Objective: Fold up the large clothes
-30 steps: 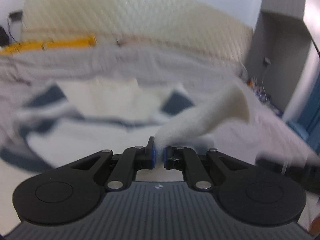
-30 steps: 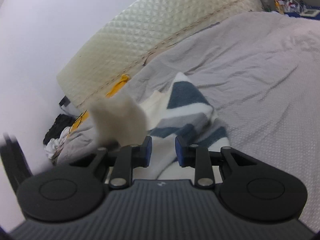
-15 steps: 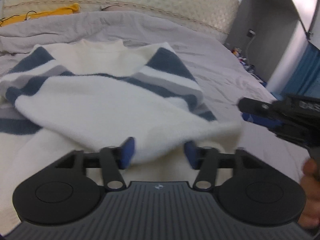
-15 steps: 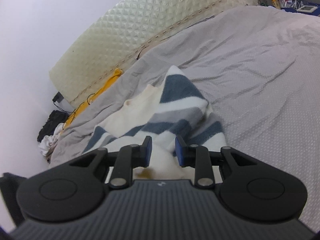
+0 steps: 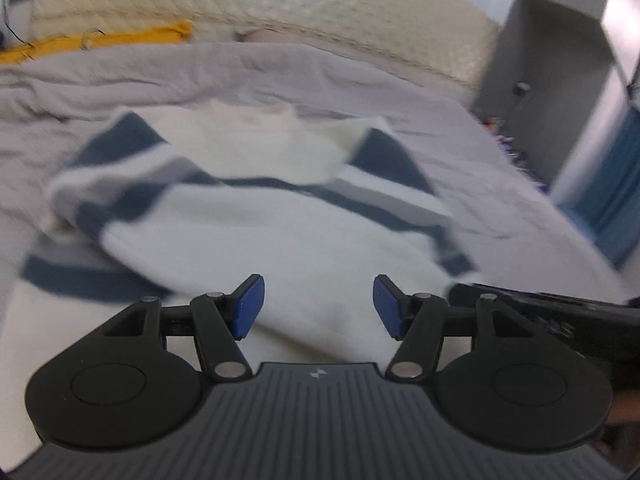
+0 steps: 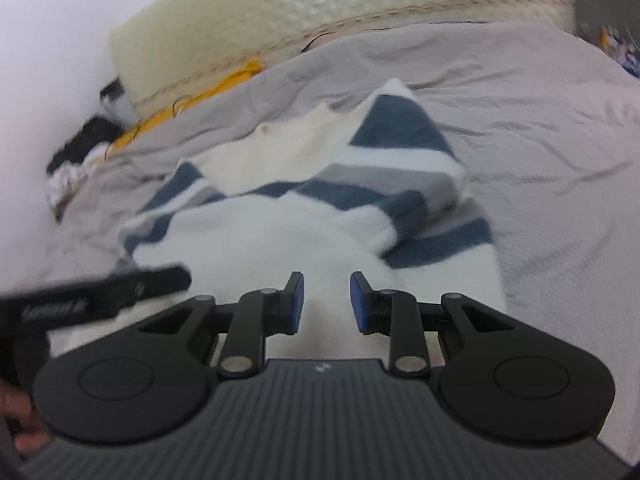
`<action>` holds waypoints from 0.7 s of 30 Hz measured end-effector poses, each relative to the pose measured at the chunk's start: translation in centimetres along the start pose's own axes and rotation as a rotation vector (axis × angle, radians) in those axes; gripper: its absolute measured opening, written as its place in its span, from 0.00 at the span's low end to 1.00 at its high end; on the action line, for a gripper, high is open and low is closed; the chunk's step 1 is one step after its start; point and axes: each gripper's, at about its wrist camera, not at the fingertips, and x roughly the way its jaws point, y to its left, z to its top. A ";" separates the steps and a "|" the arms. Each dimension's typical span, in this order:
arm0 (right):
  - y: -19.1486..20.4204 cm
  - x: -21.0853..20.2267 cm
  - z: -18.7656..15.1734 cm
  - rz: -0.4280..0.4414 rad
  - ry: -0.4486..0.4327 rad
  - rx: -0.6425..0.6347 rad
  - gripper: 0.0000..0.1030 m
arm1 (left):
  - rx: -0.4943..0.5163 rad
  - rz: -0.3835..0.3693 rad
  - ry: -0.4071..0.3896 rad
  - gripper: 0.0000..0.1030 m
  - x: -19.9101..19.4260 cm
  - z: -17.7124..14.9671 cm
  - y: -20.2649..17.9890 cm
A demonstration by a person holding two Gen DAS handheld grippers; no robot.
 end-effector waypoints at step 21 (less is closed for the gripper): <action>1.3 7.3 -0.2 0.023 0.039 -0.098 0.26 | -0.052 0.095 0.083 0.64 6.6 1.1 5.0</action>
